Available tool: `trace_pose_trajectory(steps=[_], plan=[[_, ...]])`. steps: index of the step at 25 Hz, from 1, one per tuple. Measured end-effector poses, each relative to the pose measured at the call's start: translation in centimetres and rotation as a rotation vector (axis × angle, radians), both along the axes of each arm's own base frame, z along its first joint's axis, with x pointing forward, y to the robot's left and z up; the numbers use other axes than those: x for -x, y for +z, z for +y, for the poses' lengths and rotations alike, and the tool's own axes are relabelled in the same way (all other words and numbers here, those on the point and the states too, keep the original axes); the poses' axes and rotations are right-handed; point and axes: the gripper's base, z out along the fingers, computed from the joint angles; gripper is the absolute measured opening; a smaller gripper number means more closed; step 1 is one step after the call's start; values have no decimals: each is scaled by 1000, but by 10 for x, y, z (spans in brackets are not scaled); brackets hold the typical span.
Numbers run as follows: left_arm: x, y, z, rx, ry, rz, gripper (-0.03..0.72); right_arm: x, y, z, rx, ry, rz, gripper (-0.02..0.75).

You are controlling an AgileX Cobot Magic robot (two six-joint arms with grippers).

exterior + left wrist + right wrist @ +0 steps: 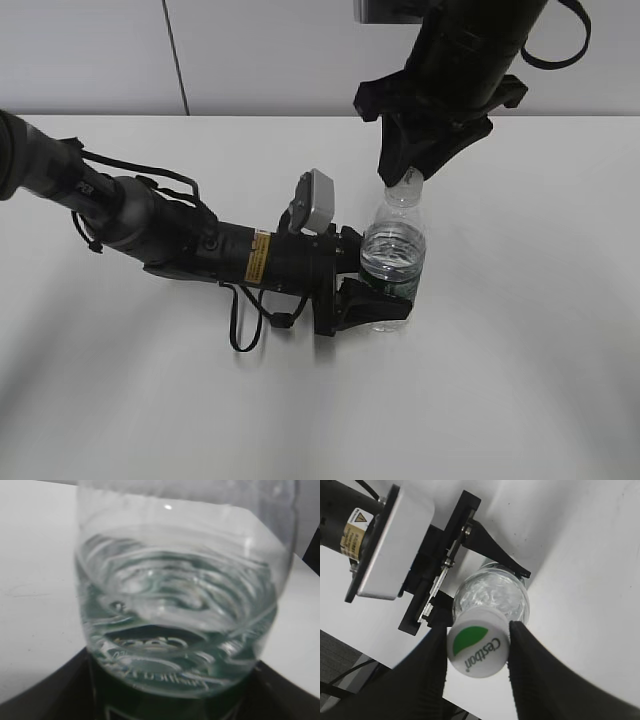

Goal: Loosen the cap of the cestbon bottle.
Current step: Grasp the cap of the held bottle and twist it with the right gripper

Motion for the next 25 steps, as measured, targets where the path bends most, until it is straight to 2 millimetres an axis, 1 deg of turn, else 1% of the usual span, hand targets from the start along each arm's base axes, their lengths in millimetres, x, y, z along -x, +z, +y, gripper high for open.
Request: trace_pose_trajectory(steps=[4, 8, 13, 19, 22, 23, 25], plan=[[0, 0, 0, 0, 0, 0, 532, 0, 0, 0, 3, 44, -14, 284], [0, 0, 0, 0, -1, 0, 532, 0, 0, 0, 7, 133, -40, 281], [0, 0, 0, -1, -1, 0, 532, -1, 0, -1, 38, 304, -98, 281], [-1, 0, 0, -1, 8, 6, 532, -1, 2, -4, 94, 584, -196, 276], [-1, 0, 0, 0, 11, 10, 531, -2, 2, -4, 101, 630, -210, 265], [-1, 0, 0, 0, 11, 10, 531, -2, 2, -4, 100, 629, -210, 274], [-1, 0, 0, -1, 9, 8, 531, -1, 2, -3, 91, 615, -205, 324]])
